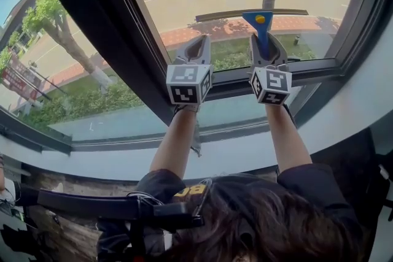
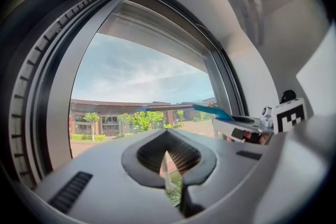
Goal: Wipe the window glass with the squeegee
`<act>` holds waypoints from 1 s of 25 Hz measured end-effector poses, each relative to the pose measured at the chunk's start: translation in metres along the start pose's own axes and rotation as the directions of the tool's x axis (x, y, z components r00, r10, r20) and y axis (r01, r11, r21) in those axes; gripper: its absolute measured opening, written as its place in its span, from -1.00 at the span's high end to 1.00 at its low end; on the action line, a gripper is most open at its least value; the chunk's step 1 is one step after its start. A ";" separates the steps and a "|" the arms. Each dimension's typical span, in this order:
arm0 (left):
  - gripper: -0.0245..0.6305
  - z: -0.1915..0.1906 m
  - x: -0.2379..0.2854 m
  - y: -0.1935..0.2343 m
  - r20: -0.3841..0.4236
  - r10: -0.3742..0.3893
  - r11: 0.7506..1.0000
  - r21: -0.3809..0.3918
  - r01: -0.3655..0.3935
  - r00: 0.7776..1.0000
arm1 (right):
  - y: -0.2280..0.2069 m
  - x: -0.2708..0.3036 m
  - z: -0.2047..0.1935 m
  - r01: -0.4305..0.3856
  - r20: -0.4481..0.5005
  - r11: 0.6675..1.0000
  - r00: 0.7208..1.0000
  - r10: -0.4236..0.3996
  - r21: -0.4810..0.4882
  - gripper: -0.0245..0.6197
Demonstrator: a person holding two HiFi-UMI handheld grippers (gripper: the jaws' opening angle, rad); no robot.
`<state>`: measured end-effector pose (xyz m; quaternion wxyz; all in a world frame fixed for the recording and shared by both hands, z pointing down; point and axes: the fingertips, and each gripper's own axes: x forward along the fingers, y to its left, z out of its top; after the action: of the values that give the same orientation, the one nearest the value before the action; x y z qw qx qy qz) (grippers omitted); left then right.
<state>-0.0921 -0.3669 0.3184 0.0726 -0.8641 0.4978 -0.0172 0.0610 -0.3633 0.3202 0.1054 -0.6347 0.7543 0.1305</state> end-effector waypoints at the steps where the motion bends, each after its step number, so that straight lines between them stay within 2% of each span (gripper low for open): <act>1: 0.92 -0.002 0.000 -0.001 -0.004 -0.002 1.000 0.003 0.002 1.000 | 0.000 -0.001 -0.005 -0.001 -0.005 1.000 1.000 0.001 -0.001 0.49; 12: 0.92 -0.045 -0.005 -0.005 -0.078 -0.018 0.999 -0.034 0.016 0.997 | 0.005 -0.016 -0.047 -0.011 -0.081 1.000 0.997 0.012 0.006 0.49; 17: 0.92 -0.067 -0.008 -0.013 -0.118 -0.030 0.998 -0.066 0.022 0.993 | 0.006 -0.032 -0.078 -0.023 -0.156 1.000 0.987 0.021 -0.015 0.49; 25: 0.92 -0.081 -0.013 -0.015 -0.123 -0.026 0.995 -0.103 0.013 0.992 | 0.010 -0.039 -0.102 -0.023 -0.196 0.999 0.980 0.028 0.024 0.49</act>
<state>-0.0940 -0.3576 0.4010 -0.0027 -0.8687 0.4932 -0.0461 0.0590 -0.3589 0.4298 0.0356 -0.6336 0.7705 0.0605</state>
